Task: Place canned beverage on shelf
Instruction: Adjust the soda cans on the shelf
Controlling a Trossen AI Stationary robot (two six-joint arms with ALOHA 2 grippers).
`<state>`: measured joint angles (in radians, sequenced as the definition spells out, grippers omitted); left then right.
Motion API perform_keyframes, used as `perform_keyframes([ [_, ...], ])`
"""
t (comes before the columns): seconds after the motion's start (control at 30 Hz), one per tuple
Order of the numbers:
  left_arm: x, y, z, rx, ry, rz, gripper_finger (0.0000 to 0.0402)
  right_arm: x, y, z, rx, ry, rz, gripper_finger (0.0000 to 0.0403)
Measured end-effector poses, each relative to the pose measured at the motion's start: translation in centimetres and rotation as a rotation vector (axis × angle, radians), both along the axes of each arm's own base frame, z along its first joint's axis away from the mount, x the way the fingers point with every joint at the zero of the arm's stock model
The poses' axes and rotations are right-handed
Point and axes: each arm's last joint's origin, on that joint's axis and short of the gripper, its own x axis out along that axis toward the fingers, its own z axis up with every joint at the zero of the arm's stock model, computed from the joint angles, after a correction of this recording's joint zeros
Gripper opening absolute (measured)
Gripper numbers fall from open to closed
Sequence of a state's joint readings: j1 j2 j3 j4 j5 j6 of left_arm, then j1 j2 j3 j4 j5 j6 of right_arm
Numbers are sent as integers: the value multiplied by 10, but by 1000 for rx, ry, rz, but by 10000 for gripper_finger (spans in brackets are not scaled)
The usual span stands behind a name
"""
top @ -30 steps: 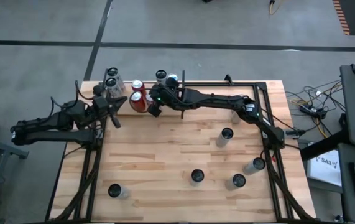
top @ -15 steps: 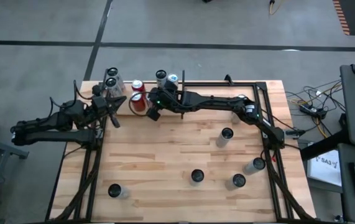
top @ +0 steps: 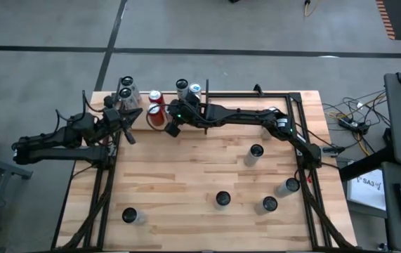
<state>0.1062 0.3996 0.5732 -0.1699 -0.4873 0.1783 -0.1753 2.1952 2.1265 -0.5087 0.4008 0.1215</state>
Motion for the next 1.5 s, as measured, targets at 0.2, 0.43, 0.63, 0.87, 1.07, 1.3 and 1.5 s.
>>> perform_keyframes([
  [0.2,0,0,0,0,-3,0,0,3,2,2,32,-45,50,9],
  [0.43,0,0,1,0,-5,0,0,3,1,3,19,-49,39,9],
  [0.63,0,0,1,0,-5,0,0,-2,-8,7,-69,-29,-93,9],
  [0.87,0,0,1,4,-2,0,0,-7,-17,2,-39,8,-120,9],
  [1.07,0,0,1,4,-3,0,0,-5,-12,1,9,1,-73,9],
  [1.3,0,0,1,4,-2,0,0,-4,-9,1,30,-6,-56,9],
  [1.5,0,0,1,5,-9,0,0,0,-9,-3,44,-33,-33,9],
])
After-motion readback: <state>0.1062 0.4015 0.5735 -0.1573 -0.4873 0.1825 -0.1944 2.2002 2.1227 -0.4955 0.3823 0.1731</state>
